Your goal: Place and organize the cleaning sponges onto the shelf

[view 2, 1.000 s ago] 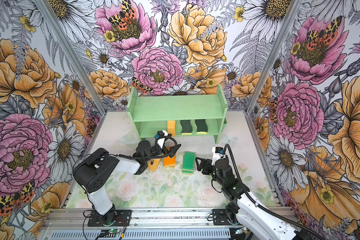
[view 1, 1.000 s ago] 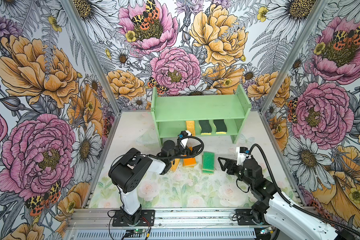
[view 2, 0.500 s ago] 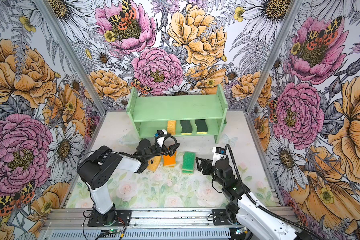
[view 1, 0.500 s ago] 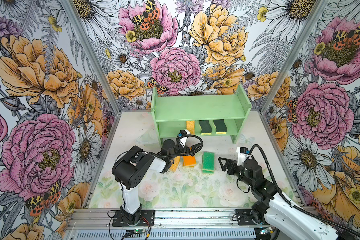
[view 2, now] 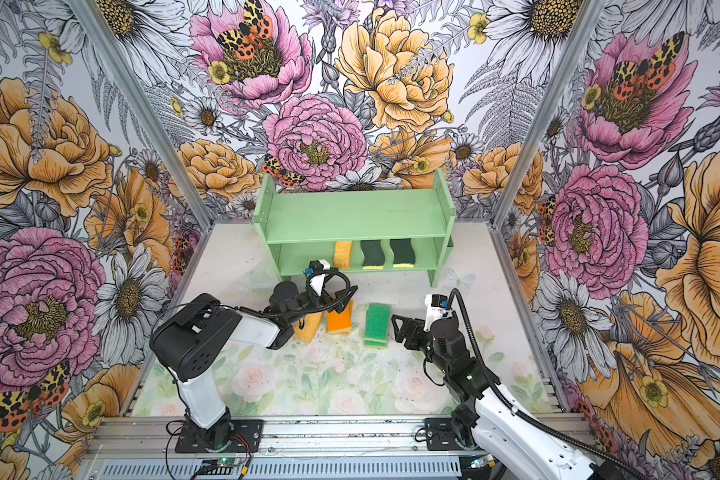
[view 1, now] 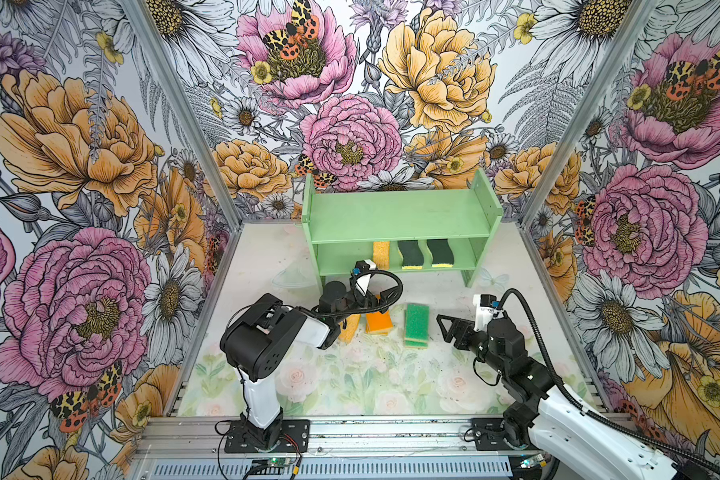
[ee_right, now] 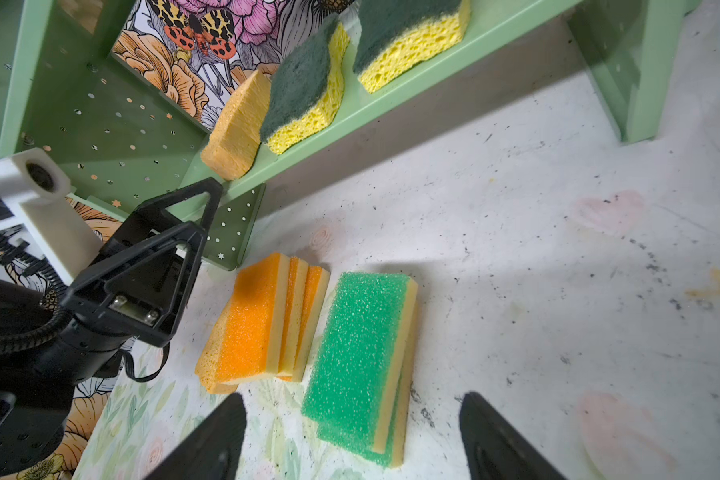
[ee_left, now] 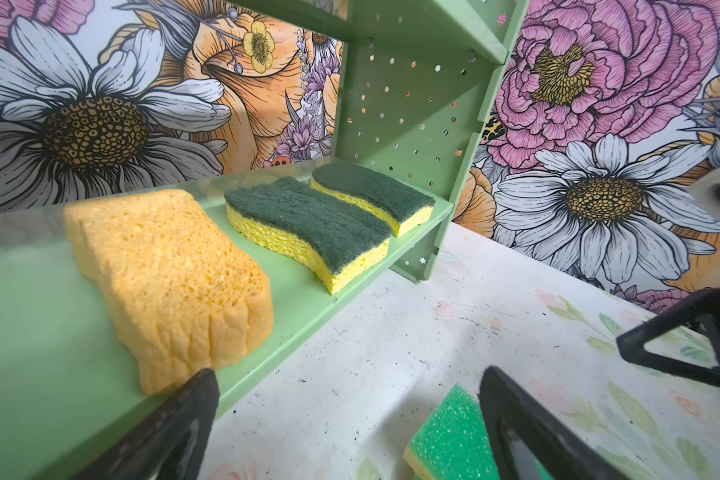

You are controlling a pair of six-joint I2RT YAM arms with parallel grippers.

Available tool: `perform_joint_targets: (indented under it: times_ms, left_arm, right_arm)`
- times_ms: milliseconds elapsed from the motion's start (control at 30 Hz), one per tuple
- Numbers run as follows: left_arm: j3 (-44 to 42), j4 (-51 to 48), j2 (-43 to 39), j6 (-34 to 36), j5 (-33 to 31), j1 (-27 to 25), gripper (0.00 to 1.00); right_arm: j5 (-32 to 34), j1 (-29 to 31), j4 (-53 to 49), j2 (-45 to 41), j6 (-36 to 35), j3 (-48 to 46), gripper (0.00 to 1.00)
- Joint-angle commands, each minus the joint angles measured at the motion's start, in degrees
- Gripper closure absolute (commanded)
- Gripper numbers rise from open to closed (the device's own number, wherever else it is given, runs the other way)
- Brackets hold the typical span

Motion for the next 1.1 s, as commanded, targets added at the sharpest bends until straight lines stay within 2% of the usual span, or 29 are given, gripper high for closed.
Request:
perform_joint_targets:
  times_ms: [0, 167, 267, 467, 633, 700, 900, 1067]
  left_arm:
    - [-2.49, 3.28, -3.24, -0.36, -1.28, -1.28, 0.01]
    - [-7.33, 3.31, -7.29, -3.09, -2.06, -2.80, 0.01]
    - [-9.97, -0.98, -11.86, -3.86, -4.71, -3.96, 0.01]
    - [-10.48, -25.48, -25.99, -4.57, -10.77, -6.80, 0.01]
    - [-9.13, -47.73, -36.55, -3.62, -20.62, -10.18, 0.01]
    - [-9.77, -53.25, -39.73, -5.53, -23.14, -10.42, 0.01]
    - [-14.82, -56.18, -46.70, -12.15, -26.05, -9.97, 0.01]
    - [-16.36, -60.30, -48.18, -15.23, -32.62, -9.54, 0.01]
  right_arm:
    - [1.00, -0.35, -0.26, -0.24, -0.15, 0.51, 0.17]
    - [0.91, -0.36, -0.28, -0.23, -0.03, 0.50, 0.17]
    - [0.90, -0.36, -0.14, -0.11, -0.15, 0.50, 0.17]
    - [0.91, -0.49, -0.20, 0.80, -0.44, 0.58, 0.17]
    - [1.07, -0.70, -0.12, 2.03, -0.85, 0.75, 0.17]
    - [1.09, -0.71, -0.06, 2.48, -1.02, 1.07, 0.17]
    - [0.84, -0.89, -0.02, 5.04, -2.20, 2.99, 0.17]
    - [0.45, -0.97, 0.46, 7.81, -2.77, 4.44, 0.17]
